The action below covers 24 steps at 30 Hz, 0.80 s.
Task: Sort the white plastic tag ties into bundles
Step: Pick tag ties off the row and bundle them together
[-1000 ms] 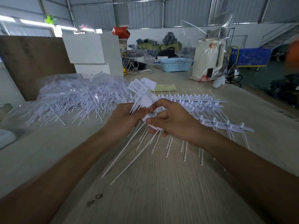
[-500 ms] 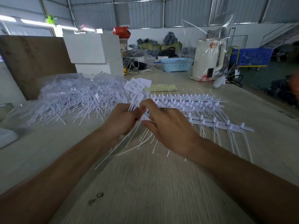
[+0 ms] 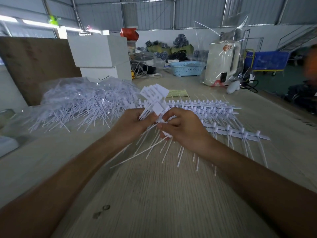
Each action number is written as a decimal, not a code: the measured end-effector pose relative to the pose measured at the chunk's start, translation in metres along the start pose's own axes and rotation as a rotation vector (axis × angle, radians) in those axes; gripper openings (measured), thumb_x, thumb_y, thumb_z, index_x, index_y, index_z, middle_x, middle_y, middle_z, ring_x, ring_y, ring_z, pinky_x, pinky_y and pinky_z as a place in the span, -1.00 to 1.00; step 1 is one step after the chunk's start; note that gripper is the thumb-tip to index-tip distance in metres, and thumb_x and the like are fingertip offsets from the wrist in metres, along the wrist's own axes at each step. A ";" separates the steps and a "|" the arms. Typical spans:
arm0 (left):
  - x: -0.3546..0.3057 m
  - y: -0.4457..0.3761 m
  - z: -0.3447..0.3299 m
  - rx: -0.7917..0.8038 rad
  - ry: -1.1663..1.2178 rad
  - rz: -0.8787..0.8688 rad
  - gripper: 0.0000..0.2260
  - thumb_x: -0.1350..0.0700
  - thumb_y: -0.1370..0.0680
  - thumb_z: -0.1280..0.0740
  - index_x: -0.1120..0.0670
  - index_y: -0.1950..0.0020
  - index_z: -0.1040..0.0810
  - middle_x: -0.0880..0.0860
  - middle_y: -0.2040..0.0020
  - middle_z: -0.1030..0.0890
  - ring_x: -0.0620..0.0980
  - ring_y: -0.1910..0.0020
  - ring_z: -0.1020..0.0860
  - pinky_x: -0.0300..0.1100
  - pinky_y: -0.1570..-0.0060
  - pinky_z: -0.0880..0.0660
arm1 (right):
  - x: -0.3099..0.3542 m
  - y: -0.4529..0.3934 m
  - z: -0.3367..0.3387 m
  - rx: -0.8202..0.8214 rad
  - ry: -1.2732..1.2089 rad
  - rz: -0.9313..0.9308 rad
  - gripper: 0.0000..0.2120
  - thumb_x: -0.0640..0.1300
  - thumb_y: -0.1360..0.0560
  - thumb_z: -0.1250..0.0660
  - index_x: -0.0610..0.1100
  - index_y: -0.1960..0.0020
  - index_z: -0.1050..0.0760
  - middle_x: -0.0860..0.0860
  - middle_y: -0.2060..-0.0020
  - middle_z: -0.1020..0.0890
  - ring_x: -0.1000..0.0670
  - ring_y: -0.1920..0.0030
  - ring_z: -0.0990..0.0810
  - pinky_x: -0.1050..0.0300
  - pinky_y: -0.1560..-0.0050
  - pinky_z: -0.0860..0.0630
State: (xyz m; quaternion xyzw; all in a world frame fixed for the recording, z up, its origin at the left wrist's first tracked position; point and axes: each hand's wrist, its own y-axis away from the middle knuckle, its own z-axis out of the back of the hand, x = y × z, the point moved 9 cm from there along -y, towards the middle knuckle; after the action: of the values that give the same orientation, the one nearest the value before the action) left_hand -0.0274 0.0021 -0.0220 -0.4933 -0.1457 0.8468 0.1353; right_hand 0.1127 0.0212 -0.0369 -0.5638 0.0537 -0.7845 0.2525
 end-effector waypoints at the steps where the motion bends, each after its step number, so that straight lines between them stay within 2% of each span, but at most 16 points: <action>1: 0.000 0.000 -0.003 0.027 -0.017 0.011 -0.65 -0.08 -0.61 -0.31 -0.03 0.36 -0.57 -0.18 0.57 -0.41 -0.27 0.60 -0.35 -0.47 0.55 -0.23 | -0.001 -0.001 0.006 -0.046 -0.013 -0.011 -0.84 -0.21 -0.49 -0.49 -0.24 0.06 -0.52 -0.07 0.35 -0.72 0.05 0.39 -0.68 0.29 0.41 -0.48; 4: -0.002 0.003 -0.010 0.087 -0.047 -0.028 -0.69 0.02 -0.62 -0.32 0.10 0.28 -0.60 -0.16 0.59 -0.39 -0.26 0.61 -0.33 -0.45 0.53 -0.20 | -0.006 -0.002 0.014 -0.121 -0.009 -0.042 -0.84 -0.23 -0.49 -0.48 -0.18 0.11 -0.49 -0.09 0.35 -0.71 -0.01 0.36 -0.69 0.20 0.38 -0.50; 7: -0.001 0.003 -0.008 0.067 -0.022 -0.038 -0.65 0.04 -0.65 -0.28 0.18 0.28 -0.55 -0.14 0.57 -0.35 -0.24 0.60 -0.28 -0.45 0.52 -0.18 | -0.014 -0.002 0.011 -0.073 -0.118 -0.112 -0.84 -0.20 -0.51 -0.48 -0.21 0.09 -0.50 -0.06 0.34 -0.71 0.00 0.34 -0.68 0.17 0.42 -0.51; 11: 0.006 0.000 -0.007 0.078 -0.018 -0.019 -0.64 0.08 -0.67 -0.25 0.11 0.33 -0.47 -0.14 0.55 -0.40 -0.23 0.59 -0.33 -0.46 0.51 -0.23 | -0.019 0.000 0.005 0.039 -0.163 -0.156 -0.84 -0.21 -0.51 -0.46 -0.29 -0.01 -0.57 -0.15 0.21 -0.71 -0.02 0.26 -0.68 0.16 0.37 -0.58; 13: 0.008 -0.002 -0.009 0.090 -0.153 -0.048 -0.62 0.07 -0.67 -0.25 0.04 0.36 -0.42 -0.15 0.54 -0.43 -0.22 0.56 -0.37 -0.41 0.46 -0.26 | -0.019 0.000 0.004 0.093 -0.099 -0.130 -0.82 -0.22 -0.53 -0.44 -0.30 -0.07 -0.57 -0.13 0.22 -0.70 0.01 0.26 -0.67 0.13 0.34 -0.61; 15: 0.012 -0.004 -0.008 0.083 -0.327 -0.072 -0.62 0.06 -0.66 -0.26 -0.04 0.37 -0.42 -0.18 0.50 -0.47 -0.23 0.51 -0.40 -0.30 0.39 -0.29 | -0.019 0.001 0.005 0.149 -0.056 -0.111 -0.89 -0.23 -0.54 -0.42 -0.28 -0.01 -0.58 -0.06 0.29 -0.69 0.06 0.30 -0.64 0.15 0.35 -0.59; 17: 0.015 -0.007 0.001 0.036 -0.391 -0.076 -0.62 0.05 -0.66 -0.26 -0.14 0.37 -0.47 -0.18 0.46 -0.49 -0.22 0.47 -0.42 -0.17 0.33 -0.32 | -0.018 0.006 -0.003 0.286 -0.022 -0.108 -0.94 -0.24 -0.55 -0.41 -0.25 0.04 -0.59 -0.17 0.21 -0.70 0.02 0.29 -0.62 0.19 0.37 -0.55; 19: 0.016 -0.009 0.016 -0.031 -0.388 -0.075 -0.63 0.04 -0.66 -0.25 -0.12 0.36 -0.45 -0.12 0.44 -0.47 -0.21 0.44 -0.42 -0.15 0.31 -0.33 | -0.017 0.013 -0.015 0.430 0.027 -0.088 -0.91 -0.22 -0.56 -0.40 -0.26 0.01 -0.59 -0.25 0.12 -0.68 -0.02 0.24 -0.62 0.22 0.33 -0.54; 21: 0.018 -0.010 0.025 -0.060 -0.345 -0.060 -0.66 0.03 -0.67 -0.23 -0.03 0.32 -0.42 -0.08 0.43 -0.45 -0.20 0.47 -0.40 -0.20 0.35 -0.34 | -0.013 0.012 -0.019 0.409 0.025 -0.059 -0.89 -0.20 -0.55 -0.41 -0.26 -0.01 -0.60 -0.23 0.09 -0.67 -0.02 0.18 -0.64 0.21 0.25 -0.57; 24: 0.022 -0.008 0.014 0.018 -0.219 -0.003 -0.67 0.01 -0.67 -0.22 0.06 0.27 -0.43 -0.09 0.47 -0.45 -0.23 0.53 -0.38 -0.38 0.48 -0.31 | -0.001 0.005 -0.010 0.268 -0.016 0.015 -0.91 -0.22 -0.53 -0.45 -0.25 0.02 -0.63 -0.15 0.10 -0.68 0.03 0.14 -0.65 0.18 0.12 -0.60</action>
State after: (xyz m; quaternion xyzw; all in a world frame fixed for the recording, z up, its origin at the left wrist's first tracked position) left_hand -0.0495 0.0163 -0.0296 -0.3965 -0.1527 0.8967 0.1242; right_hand 0.1056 0.0158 -0.0429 -0.5308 -0.0493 -0.7784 0.3315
